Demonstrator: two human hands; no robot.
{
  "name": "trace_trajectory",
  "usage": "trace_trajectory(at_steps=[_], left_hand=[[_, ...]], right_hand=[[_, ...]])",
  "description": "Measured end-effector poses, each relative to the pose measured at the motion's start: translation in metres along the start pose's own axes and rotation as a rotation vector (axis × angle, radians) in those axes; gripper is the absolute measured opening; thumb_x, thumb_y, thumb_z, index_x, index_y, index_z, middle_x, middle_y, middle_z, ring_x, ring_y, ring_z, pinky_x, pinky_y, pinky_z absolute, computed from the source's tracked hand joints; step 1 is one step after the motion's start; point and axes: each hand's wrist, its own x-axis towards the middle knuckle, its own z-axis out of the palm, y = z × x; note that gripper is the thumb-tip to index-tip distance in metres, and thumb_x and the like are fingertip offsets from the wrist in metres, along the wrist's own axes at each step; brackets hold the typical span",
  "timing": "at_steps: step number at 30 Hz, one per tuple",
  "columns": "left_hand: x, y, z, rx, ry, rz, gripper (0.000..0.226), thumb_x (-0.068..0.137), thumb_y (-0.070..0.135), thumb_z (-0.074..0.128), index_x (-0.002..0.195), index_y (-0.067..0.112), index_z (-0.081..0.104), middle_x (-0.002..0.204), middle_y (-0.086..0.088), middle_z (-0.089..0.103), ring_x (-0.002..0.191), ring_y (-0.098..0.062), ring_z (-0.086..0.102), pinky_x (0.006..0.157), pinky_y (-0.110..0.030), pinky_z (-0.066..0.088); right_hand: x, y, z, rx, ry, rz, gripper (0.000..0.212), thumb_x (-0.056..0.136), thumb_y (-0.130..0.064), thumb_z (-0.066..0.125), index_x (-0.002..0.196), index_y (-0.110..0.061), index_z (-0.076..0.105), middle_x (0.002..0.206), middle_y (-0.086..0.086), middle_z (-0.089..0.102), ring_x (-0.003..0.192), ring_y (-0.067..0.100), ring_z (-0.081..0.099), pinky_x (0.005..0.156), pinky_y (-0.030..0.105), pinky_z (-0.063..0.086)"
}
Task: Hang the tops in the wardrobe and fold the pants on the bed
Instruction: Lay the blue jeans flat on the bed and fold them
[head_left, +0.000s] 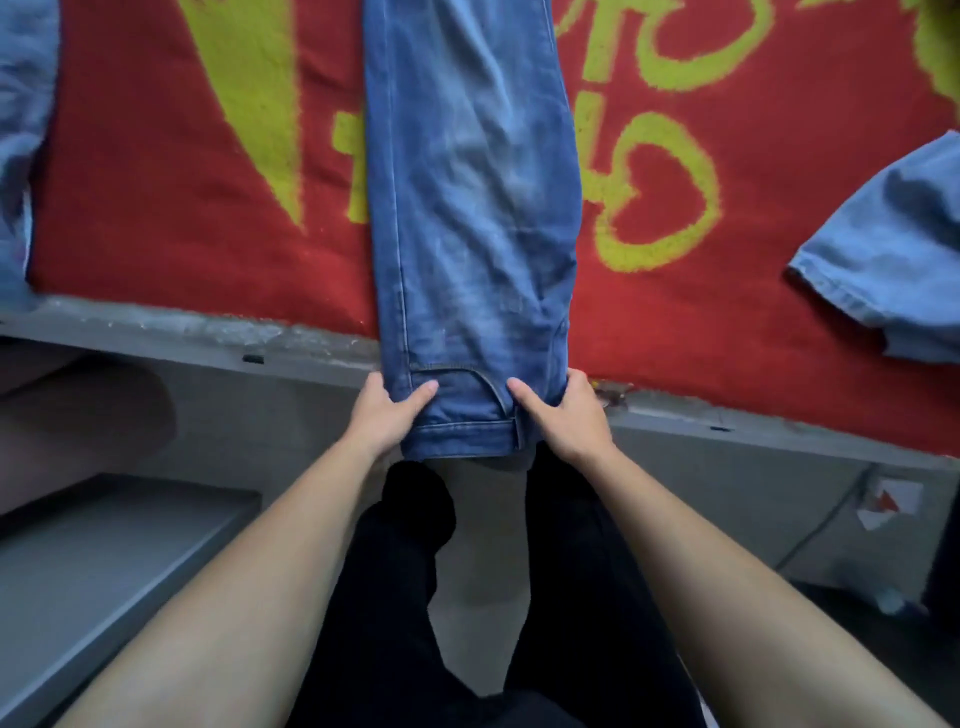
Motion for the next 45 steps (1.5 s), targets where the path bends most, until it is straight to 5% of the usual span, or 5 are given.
trace_trajectory(at_steps=[9,33,37,40,45], left_hand=[[-0.069,-0.004,-0.042,-0.188,-0.182,0.023,0.030,0.077,0.019,0.081,0.104,0.011,0.072,0.106,-0.006,0.074,0.098,-0.021,0.070,0.097,-0.039,0.053],[-0.198,-0.060,-0.010,-0.354,-0.174,-0.181,0.019,0.093,0.020,0.059,0.106,0.008,0.065,0.088,-0.010,0.070,0.068,-0.023,0.066,0.056,-0.031,0.056],[-0.164,-0.001,-0.038,-0.500,-0.284,-0.143,0.031,0.101,0.020,0.035,0.095,0.006,0.063,0.069,-0.010,0.069,0.054,-0.019,0.066,0.047,-0.030,0.057],[-0.133,0.044,-0.053,-0.589,-0.289,-0.126,0.034,0.102,0.034,0.035,0.094,0.012,0.059,0.079,-0.011,0.068,0.072,-0.022,0.067,0.056,-0.036,0.060],[-0.069,0.076,-0.044,-0.358,-0.223,0.085,0.042,0.096,0.047,0.047,0.131,0.024,0.047,0.123,0.000,0.057,0.111,-0.018,0.053,0.103,-0.049,0.044]], right_hand=[[-0.079,-0.007,0.024,0.636,0.001,0.051,0.070,0.060,-0.070,0.081,0.111,-0.023,0.070,0.106,-0.009,0.075,0.101,0.011,0.070,0.099,0.040,0.052],[-0.164,0.057,-0.013,0.333,-0.054,-0.006,0.096,0.066,-0.065,0.070,0.146,-0.021,0.041,0.139,-0.005,0.056,0.122,0.019,0.057,0.108,0.041,0.044],[-0.132,0.004,-0.030,0.503,-0.168,0.068,0.027,0.094,-0.039,0.059,0.110,-0.017,0.063,0.094,0.002,0.067,0.069,0.013,0.065,0.055,0.023,0.053],[-0.102,-0.037,-0.040,0.610,-0.166,0.169,0.014,0.087,-0.029,0.055,0.077,-0.020,0.057,0.064,0.000,0.050,0.050,0.013,0.047,0.047,0.019,0.041],[-0.044,-0.076,-0.030,0.726,-0.056,0.150,0.053,0.093,-0.054,0.050,0.136,-0.024,0.048,0.116,0.009,0.057,0.104,0.029,0.064,0.074,0.036,0.056]])
